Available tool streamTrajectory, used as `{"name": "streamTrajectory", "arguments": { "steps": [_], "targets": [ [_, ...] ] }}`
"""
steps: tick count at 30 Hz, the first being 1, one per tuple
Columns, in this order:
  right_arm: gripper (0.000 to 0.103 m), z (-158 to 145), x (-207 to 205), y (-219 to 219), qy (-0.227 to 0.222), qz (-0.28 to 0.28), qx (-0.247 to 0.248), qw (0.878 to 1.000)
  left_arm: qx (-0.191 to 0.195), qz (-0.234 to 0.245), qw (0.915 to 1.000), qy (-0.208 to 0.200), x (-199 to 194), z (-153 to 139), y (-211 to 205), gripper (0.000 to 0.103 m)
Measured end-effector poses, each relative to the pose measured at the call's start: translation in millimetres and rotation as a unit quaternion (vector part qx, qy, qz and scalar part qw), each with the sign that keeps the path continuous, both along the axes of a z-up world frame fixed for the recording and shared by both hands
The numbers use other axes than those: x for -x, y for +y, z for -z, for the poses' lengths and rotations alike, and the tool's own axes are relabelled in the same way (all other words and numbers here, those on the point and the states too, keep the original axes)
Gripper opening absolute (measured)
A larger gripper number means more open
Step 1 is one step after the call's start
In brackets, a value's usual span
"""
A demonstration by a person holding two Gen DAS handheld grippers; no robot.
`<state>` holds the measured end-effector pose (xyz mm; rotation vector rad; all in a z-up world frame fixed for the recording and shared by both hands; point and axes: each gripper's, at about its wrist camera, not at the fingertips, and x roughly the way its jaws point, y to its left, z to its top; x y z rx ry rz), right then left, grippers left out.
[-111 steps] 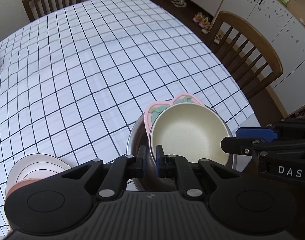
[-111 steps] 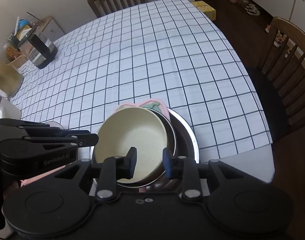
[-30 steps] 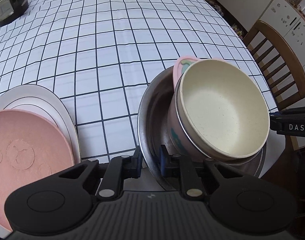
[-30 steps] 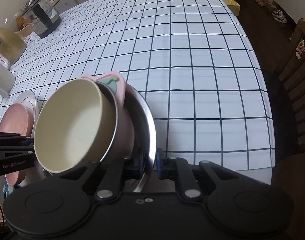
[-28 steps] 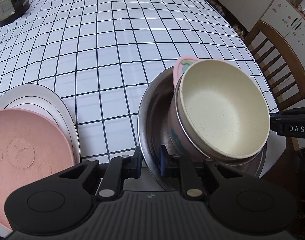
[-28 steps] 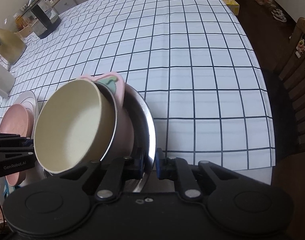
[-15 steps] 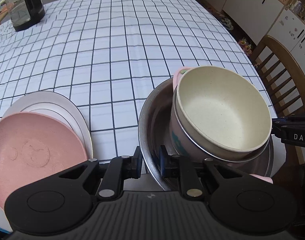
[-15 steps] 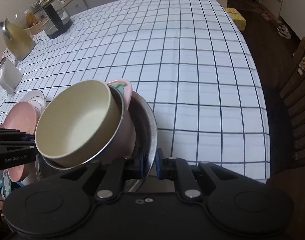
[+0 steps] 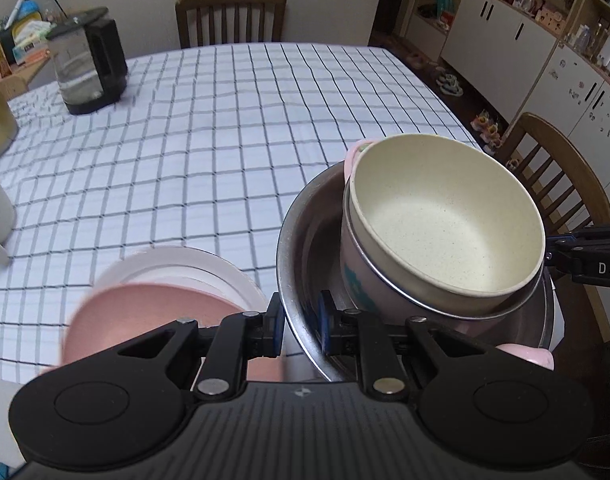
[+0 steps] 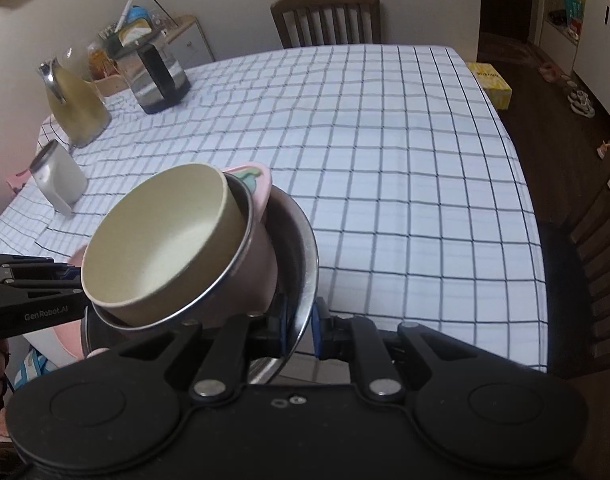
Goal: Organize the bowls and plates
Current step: 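Lift the nested steel bowl stack with both grippers and carry it across the table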
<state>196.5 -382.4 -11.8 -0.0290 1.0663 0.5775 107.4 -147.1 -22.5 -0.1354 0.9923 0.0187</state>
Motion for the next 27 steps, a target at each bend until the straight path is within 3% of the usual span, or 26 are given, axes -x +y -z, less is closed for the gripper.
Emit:
{"name": "streamTrajectory", "arguments": {
  "steps": [10,18,27],
  "targets": [
    [0.013,-22.2,23.5,77.0,-0.023,0.007,-0.024,0.999,-0.023,0.005,0.9996,-0.018,28.3,-18.7,80.2,0.016],
    [0.013,-4.7,46.2,130.1,-0.009,0.015,-0.019,1.0,-0.03,0.015,0.9994,-0.006,49.2,-1.3,126.9,0.016],
    [0.014,18.6,66.8,161.2,0.003,0.023,-0.005,1.0,-0.036,0.032,0.9988,0.003,61.4,22.8,147.7,0.016]
  ]
}}
